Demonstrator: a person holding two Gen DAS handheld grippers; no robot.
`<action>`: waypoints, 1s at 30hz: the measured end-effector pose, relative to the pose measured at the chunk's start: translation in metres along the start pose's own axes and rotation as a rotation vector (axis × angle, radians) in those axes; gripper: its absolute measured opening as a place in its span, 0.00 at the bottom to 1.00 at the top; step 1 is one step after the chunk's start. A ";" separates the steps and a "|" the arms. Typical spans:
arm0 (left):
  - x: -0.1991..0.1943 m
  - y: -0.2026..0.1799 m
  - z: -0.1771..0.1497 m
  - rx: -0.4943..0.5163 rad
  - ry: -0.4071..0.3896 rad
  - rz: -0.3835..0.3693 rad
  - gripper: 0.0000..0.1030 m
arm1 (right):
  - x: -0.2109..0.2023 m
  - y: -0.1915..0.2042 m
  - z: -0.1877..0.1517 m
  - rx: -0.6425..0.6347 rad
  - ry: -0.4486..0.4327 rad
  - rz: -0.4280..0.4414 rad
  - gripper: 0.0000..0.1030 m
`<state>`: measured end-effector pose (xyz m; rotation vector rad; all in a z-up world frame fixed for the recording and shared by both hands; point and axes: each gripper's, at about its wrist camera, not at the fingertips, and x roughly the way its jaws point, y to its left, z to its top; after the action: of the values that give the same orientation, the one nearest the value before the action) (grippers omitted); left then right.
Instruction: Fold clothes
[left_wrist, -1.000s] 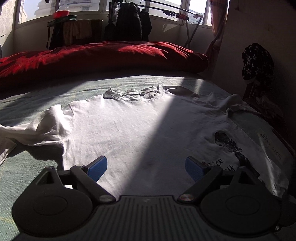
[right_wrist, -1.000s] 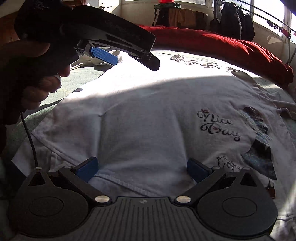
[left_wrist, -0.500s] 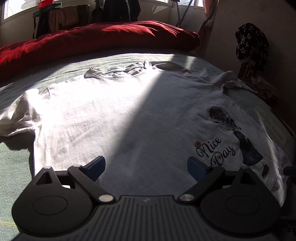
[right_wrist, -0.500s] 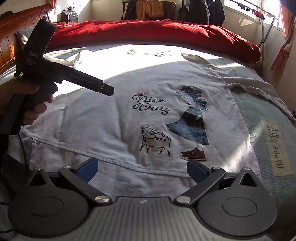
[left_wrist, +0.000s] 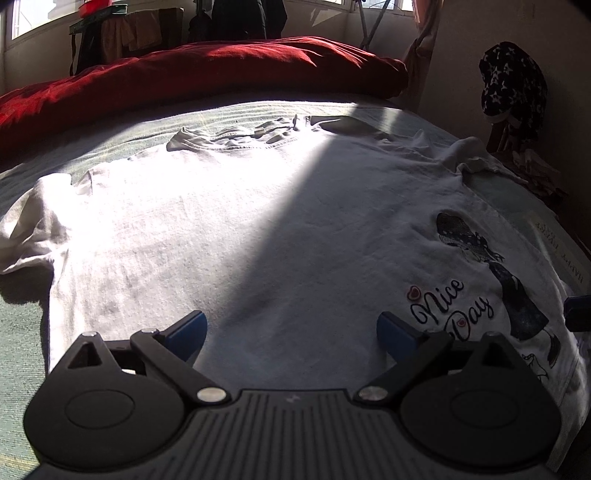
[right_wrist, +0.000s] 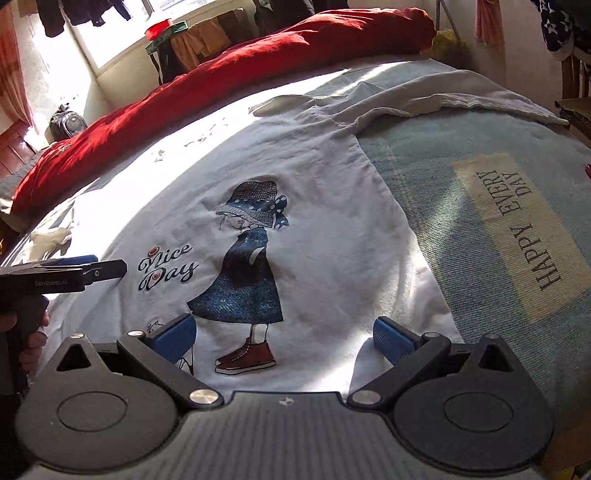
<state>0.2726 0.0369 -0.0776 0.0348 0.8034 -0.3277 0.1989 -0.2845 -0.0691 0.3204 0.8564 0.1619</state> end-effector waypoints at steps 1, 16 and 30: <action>0.000 -0.001 0.000 0.003 0.000 0.002 0.96 | 0.000 -0.006 0.010 0.017 -0.014 -0.005 1.00; -0.034 -0.044 0.006 0.166 -0.145 -0.093 0.96 | 0.031 -0.102 0.143 0.154 -0.155 -0.067 0.92; -0.012 -0.038 0.004 0.143 -0.090 -0.074 0.96 | 0.093 -0.204 0.191 0.472 -0.198 -0.044 0.60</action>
<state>0.2560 0.0036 -0.0630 0.1242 0.6922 -0.4532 0.4072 -0.4917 -0.0881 0.7465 0.6975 -0.1159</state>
